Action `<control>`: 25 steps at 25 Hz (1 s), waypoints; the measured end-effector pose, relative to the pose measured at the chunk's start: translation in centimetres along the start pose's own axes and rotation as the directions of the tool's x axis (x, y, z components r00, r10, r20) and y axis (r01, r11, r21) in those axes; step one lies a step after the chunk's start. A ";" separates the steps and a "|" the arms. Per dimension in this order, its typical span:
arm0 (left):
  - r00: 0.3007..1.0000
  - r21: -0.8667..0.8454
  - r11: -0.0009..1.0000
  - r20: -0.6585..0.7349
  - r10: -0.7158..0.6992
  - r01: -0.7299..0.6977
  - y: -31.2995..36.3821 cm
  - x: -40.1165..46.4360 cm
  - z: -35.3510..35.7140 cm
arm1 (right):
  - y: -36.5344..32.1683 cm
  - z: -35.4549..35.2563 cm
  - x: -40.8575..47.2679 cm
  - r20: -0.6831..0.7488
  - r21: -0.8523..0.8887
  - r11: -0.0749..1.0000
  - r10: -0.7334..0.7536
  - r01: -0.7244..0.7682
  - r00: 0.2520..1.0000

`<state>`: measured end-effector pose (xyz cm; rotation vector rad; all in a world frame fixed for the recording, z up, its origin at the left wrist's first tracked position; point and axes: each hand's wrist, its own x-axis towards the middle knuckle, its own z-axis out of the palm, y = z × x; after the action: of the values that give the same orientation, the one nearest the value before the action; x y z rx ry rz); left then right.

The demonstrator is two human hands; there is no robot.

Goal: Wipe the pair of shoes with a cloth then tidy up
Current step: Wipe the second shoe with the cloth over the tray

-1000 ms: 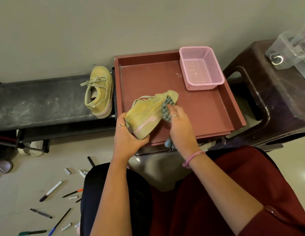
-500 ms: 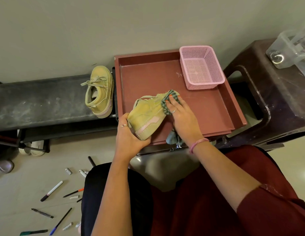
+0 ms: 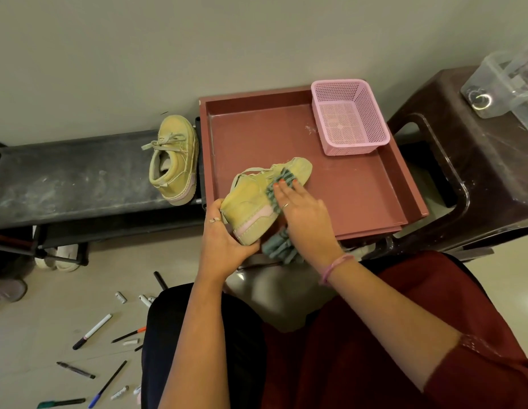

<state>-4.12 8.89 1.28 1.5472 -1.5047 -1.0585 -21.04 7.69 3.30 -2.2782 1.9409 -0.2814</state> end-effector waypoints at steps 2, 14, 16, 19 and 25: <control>1.000 0.012 1.000 -0.002 -0.011 0.011 -0.3 0.0 0.0 | 2.2 -0.2 2.5 0.080 0.013 0.991 0.131 -0.133 0.988; 0.999 0.025 0.999 0.026 0.031 -0.032 -1.5 0.4 -0.1 | -4.0 -2.4 -3.5 0.108 0.281 0.955 -0.128 0.093 0.986; 0.998 0.046 0.997 0.018 0.053 -0.054 -1.2 0.3 -0.2 | -2.9 -2.0 -2.7 0.103 0.204 0.968 -0.170 0.147 0.980; 0.994 0.101 0.989 0.017 0.105 -0.106 -1.1 0.2 0.1 | -0.3 -1.1 1.0 0.121 0.044 0.996 -0.081 0.077 0.989; 0.975 0.180 0.959 0.046 0.216 -0.221 -0.8 -0.2 0.5 | 4.1 0.0 5.3 0.078 -0.075 0.986 0.158 -0.152 0.984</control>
<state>-4.21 9.19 0.40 1.4519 -1.7875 -0.8350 -24.17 1.82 2.67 -2.1258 2.1003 -0.1010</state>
